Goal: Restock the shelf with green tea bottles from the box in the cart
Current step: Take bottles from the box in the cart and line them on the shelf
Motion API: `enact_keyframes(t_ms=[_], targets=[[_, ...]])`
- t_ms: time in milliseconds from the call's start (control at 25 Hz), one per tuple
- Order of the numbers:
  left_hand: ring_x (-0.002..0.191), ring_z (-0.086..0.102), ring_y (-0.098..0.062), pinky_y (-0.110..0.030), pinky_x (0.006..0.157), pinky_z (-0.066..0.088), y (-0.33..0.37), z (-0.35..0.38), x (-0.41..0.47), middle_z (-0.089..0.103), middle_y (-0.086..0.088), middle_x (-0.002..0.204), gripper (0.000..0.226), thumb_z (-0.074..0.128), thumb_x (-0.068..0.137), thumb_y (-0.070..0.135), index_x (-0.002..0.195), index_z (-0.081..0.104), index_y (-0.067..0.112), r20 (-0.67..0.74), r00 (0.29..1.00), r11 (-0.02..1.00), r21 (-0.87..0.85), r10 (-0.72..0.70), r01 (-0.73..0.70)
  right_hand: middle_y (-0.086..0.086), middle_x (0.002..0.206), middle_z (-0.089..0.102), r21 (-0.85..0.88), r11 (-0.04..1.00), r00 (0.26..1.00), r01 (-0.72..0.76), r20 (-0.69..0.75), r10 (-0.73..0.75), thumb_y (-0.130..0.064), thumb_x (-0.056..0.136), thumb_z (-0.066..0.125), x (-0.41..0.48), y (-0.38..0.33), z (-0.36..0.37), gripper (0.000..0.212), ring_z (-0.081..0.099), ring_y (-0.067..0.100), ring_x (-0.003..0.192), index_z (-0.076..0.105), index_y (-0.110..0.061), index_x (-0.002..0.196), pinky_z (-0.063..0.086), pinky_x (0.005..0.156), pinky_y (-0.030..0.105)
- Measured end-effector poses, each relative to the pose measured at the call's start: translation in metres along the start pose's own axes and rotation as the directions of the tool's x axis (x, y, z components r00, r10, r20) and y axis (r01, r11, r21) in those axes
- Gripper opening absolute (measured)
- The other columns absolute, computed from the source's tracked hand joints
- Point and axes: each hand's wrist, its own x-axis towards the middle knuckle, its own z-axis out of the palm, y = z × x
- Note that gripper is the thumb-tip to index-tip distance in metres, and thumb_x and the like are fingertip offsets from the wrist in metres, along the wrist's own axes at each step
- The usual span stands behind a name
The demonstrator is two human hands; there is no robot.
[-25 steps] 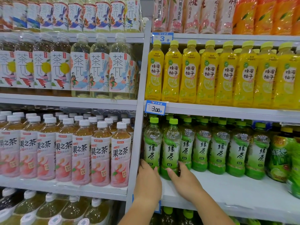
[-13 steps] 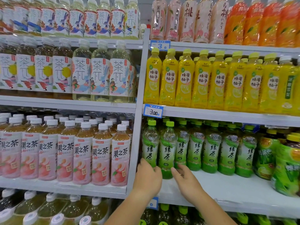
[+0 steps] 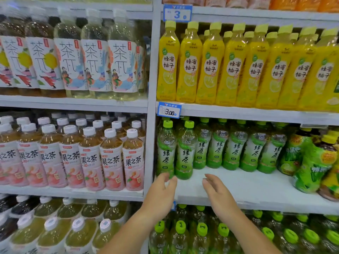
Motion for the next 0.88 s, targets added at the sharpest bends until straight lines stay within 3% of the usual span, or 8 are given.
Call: enact_keyframes(t_ms=[280, 400, 480, 680, 880], targets=[[0.125, 0.051, -0.003, -0.022, 0.103, 0.039, 0.067, -0.016, -0.061, 0.056, 0.011, 0.138, 0.040, 0.049, 0.104, 0.036, 0.142, 0.051, 0.023, 0.146, 0.974, 0.985, 0.015, -0.171, 0.171, -0.018, 0.131, 0.048, -0.048, 0.969, 0.965, -0.242, 0.096, 0.245, -0.048, 0.100, 0.046, -0.066, -0.055, -0.046, 0.047, 0.048, 0.002, 0.117, 0.044, -0.030, 0.143, 0.041, 0.100, 0.028], [0.121, 0.049, 0.002, -0.006, 0.089, 0.038, 0.104, -0.025, -0.084, 0.054, 0.014, 0.136, 0.044, 0.049, 0.103, 0.039, 0.145, 0.044, 0.026, 0.214, 0.946, 0.970, 0.057, -0.243, 0.237, -0.019, 0.127, 0.048, 0.003, 0.941, 0.937, -0.338, 0.100, 0.336, -0.048, 0.100, 0.046, -0.096, -0.088, -0.071, 0.048, 0.050, -0.005, 0.106, 0.043, -0.031, 0.144, 0.040, 0.085, 0.017], [0.123, 0.047, 0.001, -0.002, 0.084, 0.036, 0.126, -0.033, -0.099, 0.052, 0.012, 0.141, 0.046, 0.048, 0.103, 0.040, 0.147, 0.042, 0.026, 0.253, 0.926, 0.960, 0.102, -0.279, 0.262, -0.018, 0.128, 0.049, 0.020, 0.921, 0.917, -0.388, 0.107, 0.384, -0.049, 0.100, 0.046, -0.118, -0.112, -0.084, 0.047, 0.050, -0.004, 0.106, 0.042, -0.032, 0.144, 0.038, 0.084, 0.016], [0.135, 0.045, -0.013, -0.025, 0.104, 0.037, 0.179, -0.058, -0.144, 0.046, 0.002, 0.152, 0.054, 0.047, 0.103, 0.045, 0.150, 0.038, 0.021, 0.384, 0.854, 0.935, 0.194, -0.351, 0.297, -0.008, 0.141, 0.050, 0.064, 0.876, 0.878, -0.479, 0.047, 0.477, -0.047, 0.103, 0.041, -0.180, -0.168, -0.110, 0.046, 0.048, 0.009, 0.124, 0.046, -0.026, 0.144, 0.036, 0.099, 0.027], [0.139, 0.042, -0.017, -0.032, 0.111, 0.035, 0.204, -0.071, -0.177, 0.039, 0.004, 0.157, 0.060, 0.043, 0.102, 0.052, 0.153, 0.034, 0.022, 0.530, 0.779, 0.932, 0.309, -0.335, 0.191, -0.016, 0.135, 0.044, 0.123, 0.823, 0.823, -0.554, -0.069, 0.564, -0.052, 0.101, 0.041, -0.252, -0.205, -0.127, 0.048, 0.040, 0.003, 0.121, 0.044, -0.031, 0.145, 0.035, 0.092, 0.020]])
